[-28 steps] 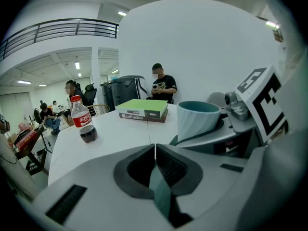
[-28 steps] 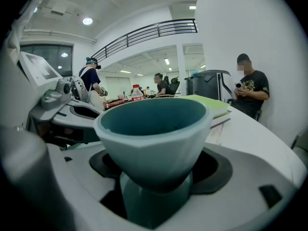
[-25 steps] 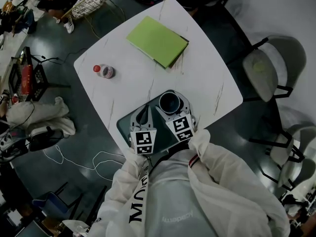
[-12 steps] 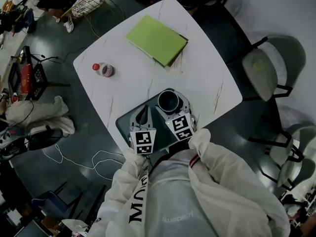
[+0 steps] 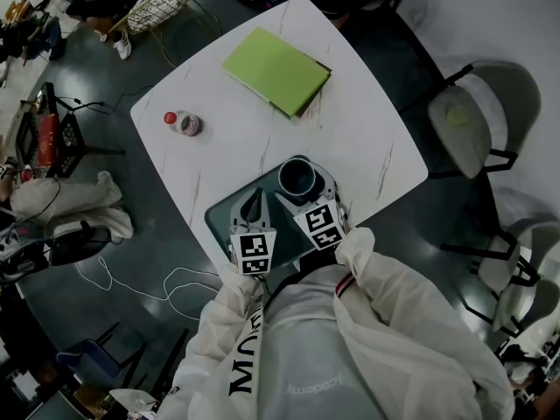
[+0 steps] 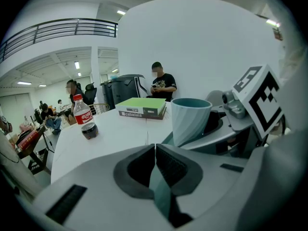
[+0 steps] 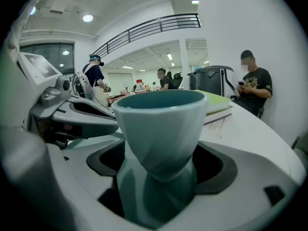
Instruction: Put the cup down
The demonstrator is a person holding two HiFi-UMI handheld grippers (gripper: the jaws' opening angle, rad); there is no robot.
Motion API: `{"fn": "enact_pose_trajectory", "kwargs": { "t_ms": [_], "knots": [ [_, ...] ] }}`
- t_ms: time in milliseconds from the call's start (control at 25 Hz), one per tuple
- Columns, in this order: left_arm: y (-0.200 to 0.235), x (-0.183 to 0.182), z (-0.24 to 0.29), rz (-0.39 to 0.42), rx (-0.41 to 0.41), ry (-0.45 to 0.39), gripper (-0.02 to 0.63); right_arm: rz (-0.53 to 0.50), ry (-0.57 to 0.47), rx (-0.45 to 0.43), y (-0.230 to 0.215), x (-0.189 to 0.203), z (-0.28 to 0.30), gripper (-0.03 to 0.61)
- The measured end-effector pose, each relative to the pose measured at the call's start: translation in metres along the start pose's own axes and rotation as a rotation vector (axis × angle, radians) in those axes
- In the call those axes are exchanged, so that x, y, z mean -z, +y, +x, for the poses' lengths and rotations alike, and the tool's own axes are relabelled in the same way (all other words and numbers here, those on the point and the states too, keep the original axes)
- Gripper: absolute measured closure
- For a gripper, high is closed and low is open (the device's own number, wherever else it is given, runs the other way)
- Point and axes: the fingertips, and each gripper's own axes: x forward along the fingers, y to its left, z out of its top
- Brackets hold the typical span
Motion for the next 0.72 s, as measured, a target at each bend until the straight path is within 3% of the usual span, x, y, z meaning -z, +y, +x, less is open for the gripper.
{"fn": "enact_pose_trajectory", "kwargs": {
  "t_ms": [400, 720],
  "knots": [
    [-0.001, 0.006, -0.02, 0.0, -0.023, -0.008, 0.6, -0.004, 0.046, 0.006, -0.003, 0.013, -0.021, 0.155],
    [-0.003, 0.01, -0.051, -0.01, -0.053, -0.04, 0.6, -0.005, 0.015, 0.013, 0.008, 0.008, -0.056, 0.156]
  ]
}}
